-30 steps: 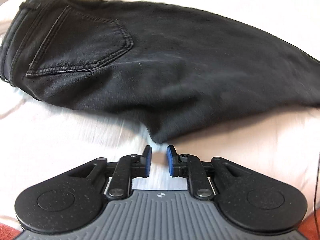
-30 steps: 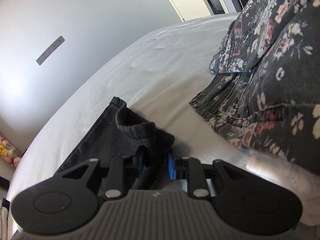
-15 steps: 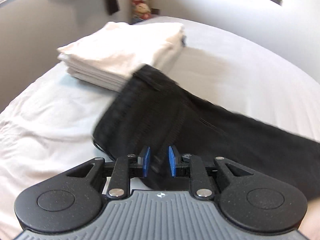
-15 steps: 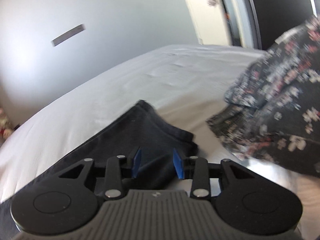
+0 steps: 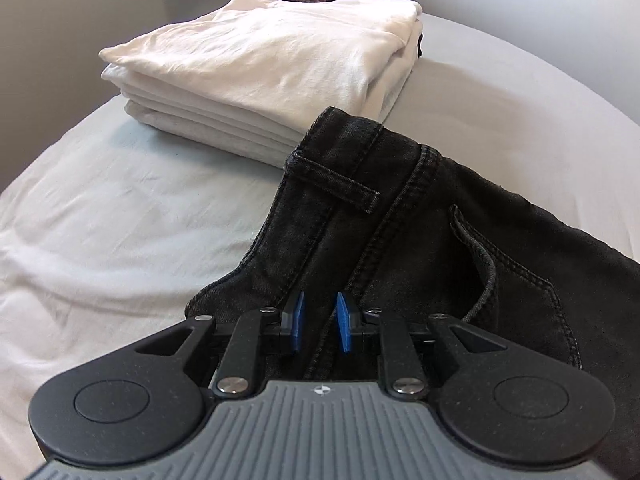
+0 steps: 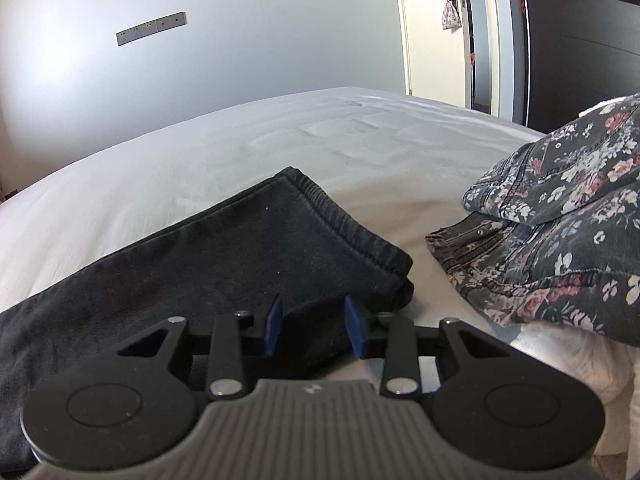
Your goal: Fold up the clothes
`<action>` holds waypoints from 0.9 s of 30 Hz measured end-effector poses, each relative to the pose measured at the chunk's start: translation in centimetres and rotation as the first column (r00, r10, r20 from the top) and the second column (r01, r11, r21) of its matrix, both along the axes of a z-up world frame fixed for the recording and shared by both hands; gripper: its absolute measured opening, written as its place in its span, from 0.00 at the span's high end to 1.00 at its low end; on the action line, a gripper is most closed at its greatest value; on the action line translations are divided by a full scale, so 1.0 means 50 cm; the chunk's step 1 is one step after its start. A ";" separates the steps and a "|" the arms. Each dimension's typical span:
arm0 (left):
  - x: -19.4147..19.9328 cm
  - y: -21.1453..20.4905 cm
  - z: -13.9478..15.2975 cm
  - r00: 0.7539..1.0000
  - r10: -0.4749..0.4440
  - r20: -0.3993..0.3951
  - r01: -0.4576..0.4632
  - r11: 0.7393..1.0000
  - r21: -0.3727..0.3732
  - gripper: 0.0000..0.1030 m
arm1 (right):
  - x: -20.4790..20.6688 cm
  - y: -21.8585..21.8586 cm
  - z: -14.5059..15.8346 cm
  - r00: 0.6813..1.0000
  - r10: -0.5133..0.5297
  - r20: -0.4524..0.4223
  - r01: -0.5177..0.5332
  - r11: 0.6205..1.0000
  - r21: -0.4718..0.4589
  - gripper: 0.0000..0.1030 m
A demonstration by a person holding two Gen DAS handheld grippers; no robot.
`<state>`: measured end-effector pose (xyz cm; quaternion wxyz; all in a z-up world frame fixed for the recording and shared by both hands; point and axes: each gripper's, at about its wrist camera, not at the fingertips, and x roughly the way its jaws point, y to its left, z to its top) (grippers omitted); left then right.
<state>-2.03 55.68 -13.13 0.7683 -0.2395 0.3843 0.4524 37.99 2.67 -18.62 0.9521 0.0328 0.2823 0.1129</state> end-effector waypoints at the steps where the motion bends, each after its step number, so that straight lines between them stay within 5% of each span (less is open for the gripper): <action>1: 0.002 -0.006 0.010 1.000 -0.010 -0.012 0.010 1.000 0.010 0.79 | -0.001 -0.002 0.001 1.000 -0.004 0.004 0.004 1.000 0.001 0.64; 9: 0.043 -0.018 0.126 0.993 -0.112 0.025 0.107 0.982 0.154 0.79 | -0.006 -0.013 0.012 0.997 -0.046 0.058 0.048 0.998 -0.038 0.65; 17: 0.132 0.081 0.019 0.994 -0.064 -0.084 0.068 0.997 0.043 0.82 | 0.008 -0.019 0.005 0.998 -0.026 0.052 0.027 1.000 -0.012 0.66; 23: 0.152 0.075 0.002 0.991 -0.044 -0.124 0.049 0.998 0.037 0.82 | 0.010 -0.056 0.014 0.998 -0.062 0.010 0.060 0.989 0.133 0.67; 27: 0.140 0.019 0.047 0.991 -0.032 -0.130 0.050 0.989 0.139 0.82 | 0.009 -0.104 0.026 0.993 -0.112 -0.047 0.121 0.951 0.283 0.58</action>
